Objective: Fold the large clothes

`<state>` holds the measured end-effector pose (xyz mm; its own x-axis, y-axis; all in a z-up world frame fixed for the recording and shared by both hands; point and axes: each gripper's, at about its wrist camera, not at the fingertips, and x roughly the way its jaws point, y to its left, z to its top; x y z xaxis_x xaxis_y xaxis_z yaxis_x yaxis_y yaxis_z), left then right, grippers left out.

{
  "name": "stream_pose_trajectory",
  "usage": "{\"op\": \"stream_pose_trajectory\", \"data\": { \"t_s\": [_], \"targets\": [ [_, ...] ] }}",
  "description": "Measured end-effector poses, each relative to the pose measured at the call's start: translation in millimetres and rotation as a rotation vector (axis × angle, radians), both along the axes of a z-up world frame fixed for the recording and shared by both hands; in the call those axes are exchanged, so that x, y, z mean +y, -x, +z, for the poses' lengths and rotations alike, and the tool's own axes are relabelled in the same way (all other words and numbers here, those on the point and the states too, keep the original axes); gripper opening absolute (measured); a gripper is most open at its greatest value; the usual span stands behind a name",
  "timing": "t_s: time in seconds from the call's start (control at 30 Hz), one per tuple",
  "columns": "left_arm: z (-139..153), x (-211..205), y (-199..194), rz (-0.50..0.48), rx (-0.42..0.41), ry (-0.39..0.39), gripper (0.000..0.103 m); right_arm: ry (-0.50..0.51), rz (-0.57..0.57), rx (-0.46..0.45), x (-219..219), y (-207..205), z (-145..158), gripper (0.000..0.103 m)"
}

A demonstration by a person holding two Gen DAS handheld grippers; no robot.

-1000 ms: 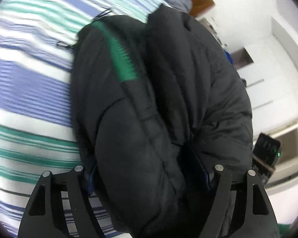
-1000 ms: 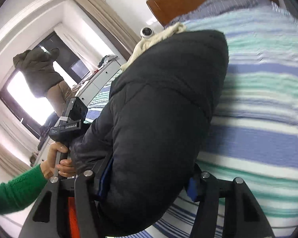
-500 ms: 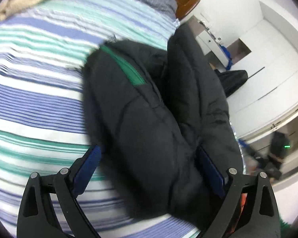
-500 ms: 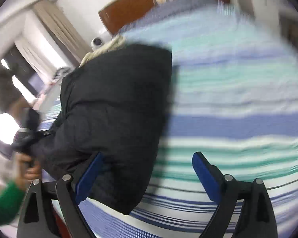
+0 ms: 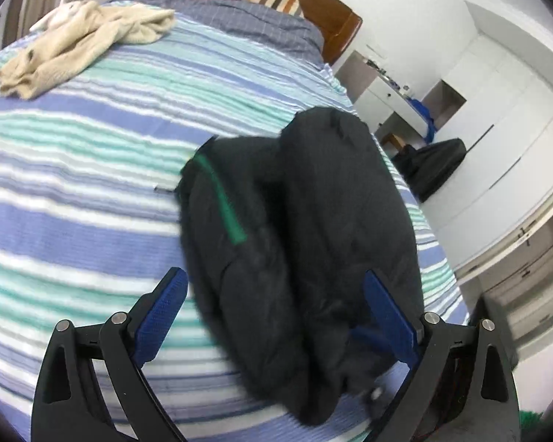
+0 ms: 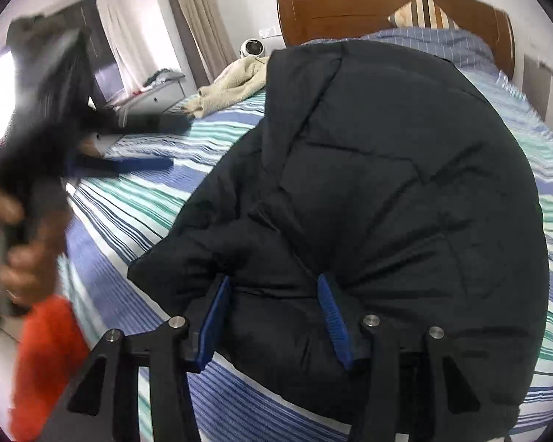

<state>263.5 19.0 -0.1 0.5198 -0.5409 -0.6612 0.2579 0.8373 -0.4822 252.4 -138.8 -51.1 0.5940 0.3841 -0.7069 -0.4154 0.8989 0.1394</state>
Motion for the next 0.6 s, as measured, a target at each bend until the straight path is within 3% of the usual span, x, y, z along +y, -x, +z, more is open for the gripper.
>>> {"op": "stream_pose_trajectory", "data": {
  "t_s": [0.17, 0.23, 0.3, 0.37, 0.47, 0.6],
  "targets": [
    [8, -39, -43, -0.058, 0.006, -0.032, 0.093, 0.014, 0.006, -0.011, 4, 3, 1, 0.051],
    [0, -51, -61, -0.078, 0.062, -0.031, 0.08, 0.018, 0.011, -0.014, 4, 0, 1, 0.051],
    [-13, -59, -79, -0.099, 0.148, 0.007, 0.028, 0.023, 0.016, -0.023, 0, 2, 1, 0.051],
    [-11, -58, -80, -0.092, 0.145, 0.001, 0.017, 0.031, 0.022, -0.038, -1, 3, -2, 0.051],
    [-5, -47, -68, -0.105, 0.119, -0.034, 0.014, 0.018, 0.043, -0.034, -6, 14, 1, 0.051],
    [-17, -32, -64, -0.079, 0.135, -0.074, 0.014, 0.028, 0.094, -0.037, 2, 18, 6, 0.051]
  ]
}}
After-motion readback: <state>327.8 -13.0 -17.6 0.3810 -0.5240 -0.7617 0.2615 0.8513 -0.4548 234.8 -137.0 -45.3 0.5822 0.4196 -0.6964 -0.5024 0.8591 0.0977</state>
